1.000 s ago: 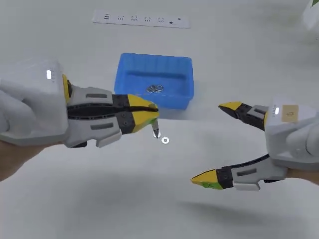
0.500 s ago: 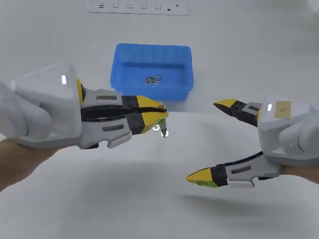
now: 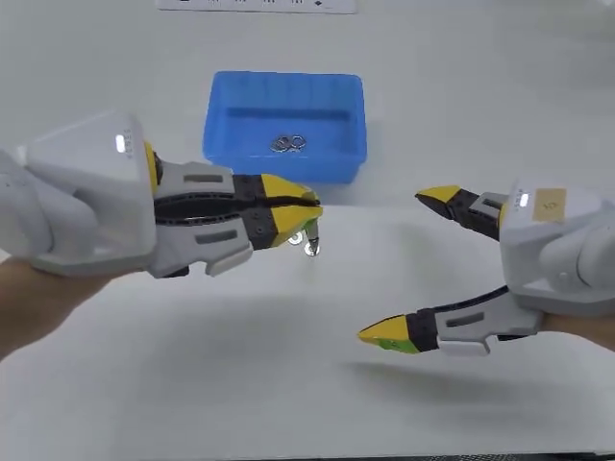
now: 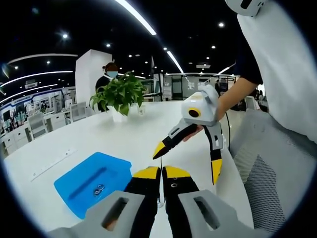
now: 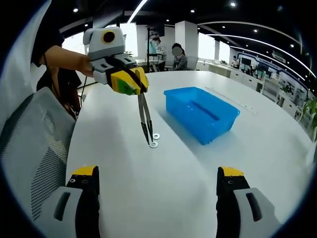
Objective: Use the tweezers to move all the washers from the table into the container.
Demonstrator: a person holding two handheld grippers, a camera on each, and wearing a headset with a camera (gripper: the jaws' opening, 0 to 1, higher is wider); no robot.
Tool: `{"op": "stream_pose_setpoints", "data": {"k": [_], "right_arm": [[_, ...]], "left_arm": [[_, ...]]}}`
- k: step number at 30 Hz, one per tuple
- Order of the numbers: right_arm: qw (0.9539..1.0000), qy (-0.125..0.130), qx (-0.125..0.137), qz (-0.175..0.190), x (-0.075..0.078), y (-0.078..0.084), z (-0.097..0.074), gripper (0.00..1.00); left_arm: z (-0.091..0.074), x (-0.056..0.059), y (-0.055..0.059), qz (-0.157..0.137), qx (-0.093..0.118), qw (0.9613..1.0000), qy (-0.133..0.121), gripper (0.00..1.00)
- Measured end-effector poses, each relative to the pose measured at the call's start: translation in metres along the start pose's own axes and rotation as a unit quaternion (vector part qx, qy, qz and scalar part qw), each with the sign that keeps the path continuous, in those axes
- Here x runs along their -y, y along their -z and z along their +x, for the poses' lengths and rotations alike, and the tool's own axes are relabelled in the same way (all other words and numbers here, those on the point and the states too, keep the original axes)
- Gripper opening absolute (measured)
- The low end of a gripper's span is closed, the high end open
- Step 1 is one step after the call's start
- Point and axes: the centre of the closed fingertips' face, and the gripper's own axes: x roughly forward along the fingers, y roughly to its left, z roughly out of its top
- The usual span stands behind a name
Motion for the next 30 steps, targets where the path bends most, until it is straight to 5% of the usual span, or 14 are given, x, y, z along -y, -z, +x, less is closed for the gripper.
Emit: {"op": "stream_pose_setpoints", "data": {"k": [15, 22, 30], "right_arm": [[0.9999, -0.005, 0.009, 0.008, 0.003, -0.007, 0.006, 0.97], [0.9969, -0.075, -0.017, -0.02, -0.015, -0.015, 0.023, 0.81], [0.9922, -0.124, 0.004, 0.001, -0.022, -0.036, 0.045, 0.57]], "left_arm": [[0.003, -0.003, 0.007, -0.006, -0.015, 0.9998, 0.01, 0.05], [0.006, -0.005, 0.007, 0.004, -0.042, 0.9985, 0.034, 0.05], [0.007, -0.003, 0.007, -0.01, -0.045, 0.9982, 0.038, 0.05]]}}
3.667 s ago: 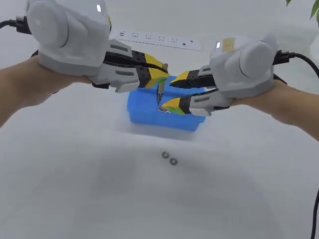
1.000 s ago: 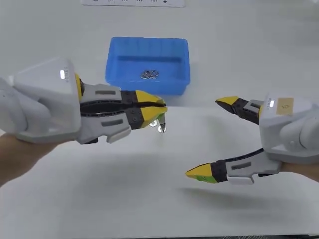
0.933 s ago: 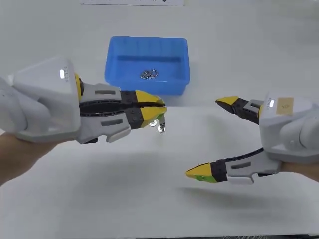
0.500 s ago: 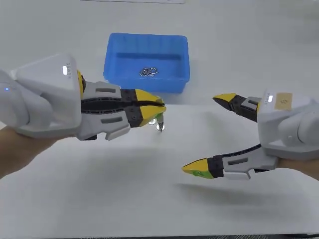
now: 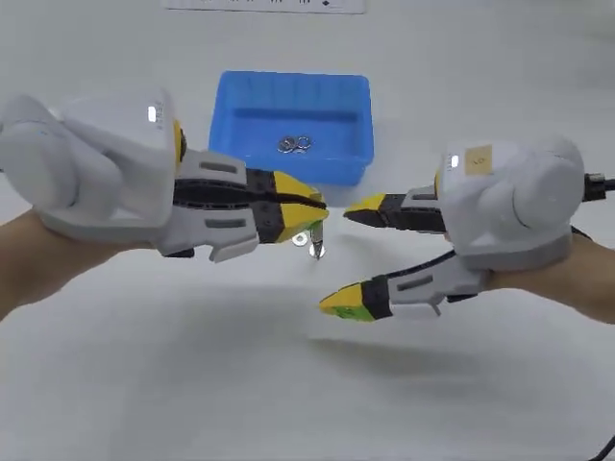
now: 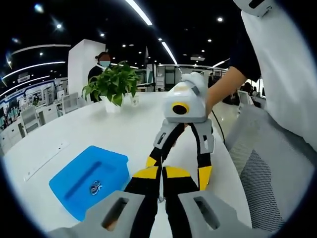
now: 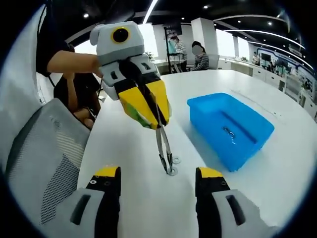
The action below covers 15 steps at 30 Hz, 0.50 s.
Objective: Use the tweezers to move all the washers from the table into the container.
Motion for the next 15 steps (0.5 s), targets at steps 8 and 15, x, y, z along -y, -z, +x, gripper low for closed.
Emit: {"op": "stream_pose_setpoints", "data": {"k": [8, 15], "right_arm": [[0.9982, -0.038, 0.003, -0.045, -0.0045, -0.0101, 0.0075, 0.26], [0.9962, -0.045, -0.012, -0.073, 0.0017, -0.0105, 0.0089, 0.14]], "left_arm": [[-0.0016, 0.0015, 0.0007, -0.001, -0.004, 1.0, 0.001, 0.05], [-0.0007, 0.0026, 0.0008, -0.002, -0.005, 1.0, 0.004, 0.05]]}}
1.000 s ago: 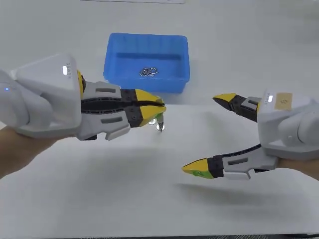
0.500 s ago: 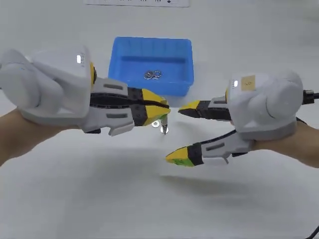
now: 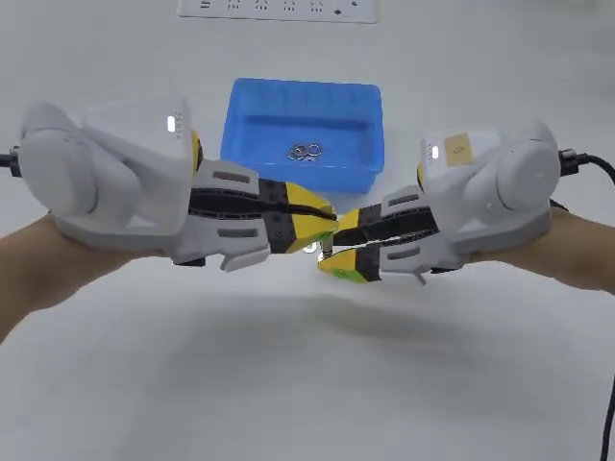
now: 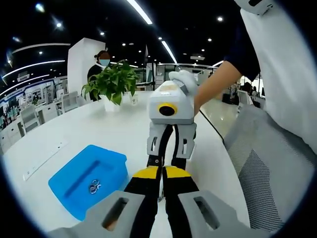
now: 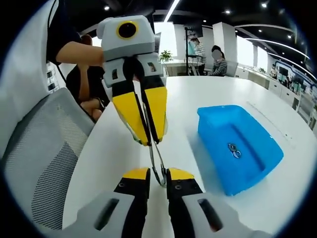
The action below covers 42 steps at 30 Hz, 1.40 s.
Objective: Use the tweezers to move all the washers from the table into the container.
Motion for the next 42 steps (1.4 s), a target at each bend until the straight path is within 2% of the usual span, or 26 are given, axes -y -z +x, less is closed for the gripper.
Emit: {"op": "stream_pose_setpoints", "data": {"k": [8, 11, 18, 20, 23, 25, 26, 27, 29, 31, 36, 42], "right_arm": [[0.9991, -0.018, -0.019, -0.035, 0.0, 0.001, 0.002, 0.1], [0.9987, -0.016, -0.021, -0.044, 0.001, 0.001, 0.002, 0.1], [0.9985, -0.008, -0.019, -0.05, 0.0, 0.002, 0.0, 0.09], [0.9988, -0.008, -0.018, -0.045, 0.0, 0.002, 0.0, 0.09], [0.999, -0.007, -0.017, -0.041, 0.001, 0.002, 0.0, 0.09], [0.999, -0.006, -0.017, -0.04, 0.0, 0.001, 0.0, 0.09], [0.9991, -0.007, -0.016, -0.039, -0.001, 0.0, 0.0, 0.09], [0.9991, -0.006, -0.016, -0.038, -0.001, -0.001, -0.001, 0.09], [0.9993, -0.004, -0.013, -0.034, -0.001, -0.003, -0.002, 0.09], [0.9995, 0.0, -0.01, -0.031, -0.002, -0.007, -0.004, 0.09], [0.9995, 0.013, -0.004, -0.028, 0.0, -0.015, -0.009, 0.09], [0.9991, 0.035, 0.014, -0.021, 0.006, -0.032, -0.021, 0.09]], "left_arm": [[0.001, -0.001, 0.0, 0.001, -0.003, 1.0, 0.0, 0.05], [0.003, -0.003, -0.001, 0.014, -0.016, 0.9997, -0.009, 0.06], [0.005, -0.001, -0.002, -0.001, -0.016, 0.9997, -0.015, 0.07], [0.004, 0.002, -0.008, -0.013, -0.004, 0.9999, -0.01, 0.1], [0.002, 0.002, -0.013, -0.012, 0.001, 0.9998, -0.013, 0.18], [-0.001, 0.009, -0.008, -0.009, -0.014, 0.9999, 0.003, 0.24], [-0.004, 0.014, -0.002, 0.01, -0.034, 0.9993, 0.011, 0.27], [-0.005, 0.015, 0.0, 0.019, -0.041, 0.9989, 0.009, 0.29], [-0.01, 0.019, 0.001, 0.004, -0.04, 0.9992, 0.007, 0.33], [-0.018, 0.018, 0.002, 0.001, -0.038, 0.9993, -0.008, 0.37], [-0.036, 0.013, 0.002, -0.025, -0.024, 0.9984, -0.043, 0.49], [-0.058, 0.006, 0.009, -0.032, -0.028, 0.995, -0.091, 0.63]]}}
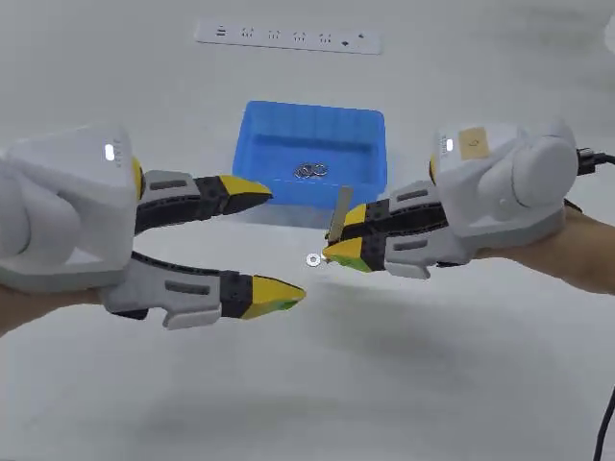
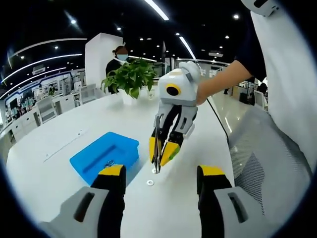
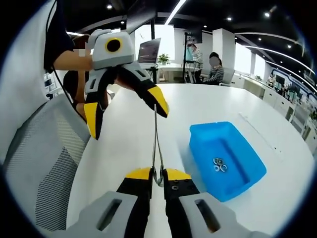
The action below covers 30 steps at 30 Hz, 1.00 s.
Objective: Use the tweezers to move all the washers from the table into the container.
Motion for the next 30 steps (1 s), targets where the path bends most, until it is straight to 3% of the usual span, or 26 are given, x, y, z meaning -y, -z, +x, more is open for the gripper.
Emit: {"op": "stream_pose_setpoints", "data": {"k": [5, 8, 13, 15, 18, 24, 30], "right_arm": [[0.9998, 0.014, 0.012, -0.001, 0.004, -0.017, -0.011, 0.09], [0.9997, 0.021, 0.013, -0.009, 0.004, -0.023, -0.016, 0.09], [0.9993, 0.032, 0.019, -0.009, 0.006, -0.032, -0.026, 0.09], [0.999, 0.037, 0.02, -0.014, 0.009, -0.037, -0.028, 0.09], [0.9987, 0.042, 0.024, -0.017, 0.014, -0.045, -0.028, 0.09], [0.9976, 0.047, 0.035, -0.038, 0.033, -0.067, -0.023, 0.09], [0.9967, 0.054, 0.025, -0.055, 0.062, -0.072, -0.011, 0.09]], "left_arm": [[-0.01, 0.001, 0.001, -0.008, 0.008, 0.9998, -0.015, 0.74], [-0.015, 0.003, -0.005, -0.005, 0.02, 0.9996, -0.02, 0.78], [-0.025, -0.004, -0.01, -0.007, 0.035, 0.9983, -0.045, 0.9], [-0.029, -0.006, -0.009, -0.01, 0.036, 0.998, -0.05, 0.94], [-0.036, -0.014, -0.006, 0.003, 0.032, 0.9964, -0.079, 1.0], [-0.045, -0.017, 0.001, -0.007, 0.033, 0.9953, -0.091, 1.0], [-0.048, -0.018, 0.007, -0.018, 0.032, 0.9945, -0.098, 1.0]]}}
